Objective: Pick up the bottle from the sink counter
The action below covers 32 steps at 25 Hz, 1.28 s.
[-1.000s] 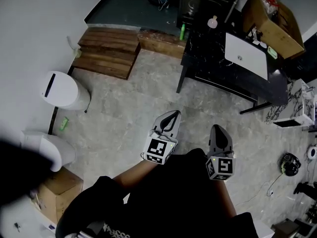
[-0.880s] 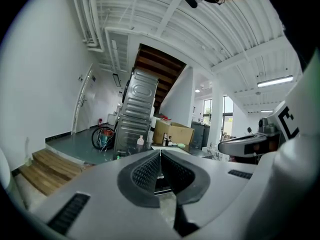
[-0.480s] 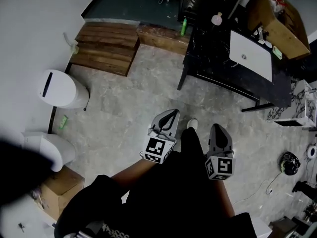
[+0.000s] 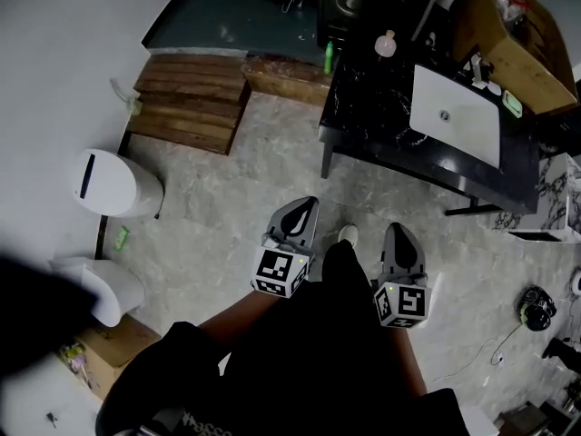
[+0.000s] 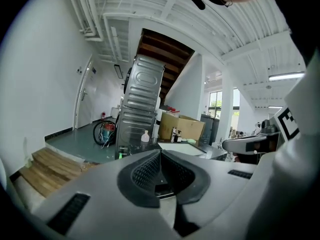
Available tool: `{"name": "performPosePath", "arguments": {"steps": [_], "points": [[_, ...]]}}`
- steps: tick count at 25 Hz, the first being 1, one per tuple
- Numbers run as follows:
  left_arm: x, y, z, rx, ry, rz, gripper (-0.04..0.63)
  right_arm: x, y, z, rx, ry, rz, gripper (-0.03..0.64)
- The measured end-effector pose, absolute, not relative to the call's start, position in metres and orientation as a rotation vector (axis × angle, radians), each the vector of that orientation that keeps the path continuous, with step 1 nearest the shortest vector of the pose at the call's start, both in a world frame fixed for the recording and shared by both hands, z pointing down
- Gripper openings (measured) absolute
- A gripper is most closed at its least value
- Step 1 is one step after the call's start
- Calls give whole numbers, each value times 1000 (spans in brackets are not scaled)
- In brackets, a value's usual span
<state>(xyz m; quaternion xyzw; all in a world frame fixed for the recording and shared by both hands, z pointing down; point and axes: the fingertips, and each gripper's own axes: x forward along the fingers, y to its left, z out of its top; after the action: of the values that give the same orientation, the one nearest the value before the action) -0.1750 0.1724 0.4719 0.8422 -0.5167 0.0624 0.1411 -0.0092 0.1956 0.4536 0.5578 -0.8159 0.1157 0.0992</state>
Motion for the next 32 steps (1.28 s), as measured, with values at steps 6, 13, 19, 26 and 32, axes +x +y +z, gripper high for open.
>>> {"name": "performPosePath", "arguments": {"steps": [6,13,19,26,32], "points": [[-125,91,462,2448,-1495,223,16,47,106,443,1668,-2434,345,38],[-69,16,459,2428,-1527,242,17,112,18,438,1702,-2452,354,38],[-40,-22,458,2429,-1577,260,17,138,-24,440,1623,-2507,287,38],[-34,-42,450,2413,-1599,266,17,145,-55,451,1631,-2512,339,38],[-23,-58,443,2463,-1538,247,17,142,-63,453,1654,-2478,370,38]]}}
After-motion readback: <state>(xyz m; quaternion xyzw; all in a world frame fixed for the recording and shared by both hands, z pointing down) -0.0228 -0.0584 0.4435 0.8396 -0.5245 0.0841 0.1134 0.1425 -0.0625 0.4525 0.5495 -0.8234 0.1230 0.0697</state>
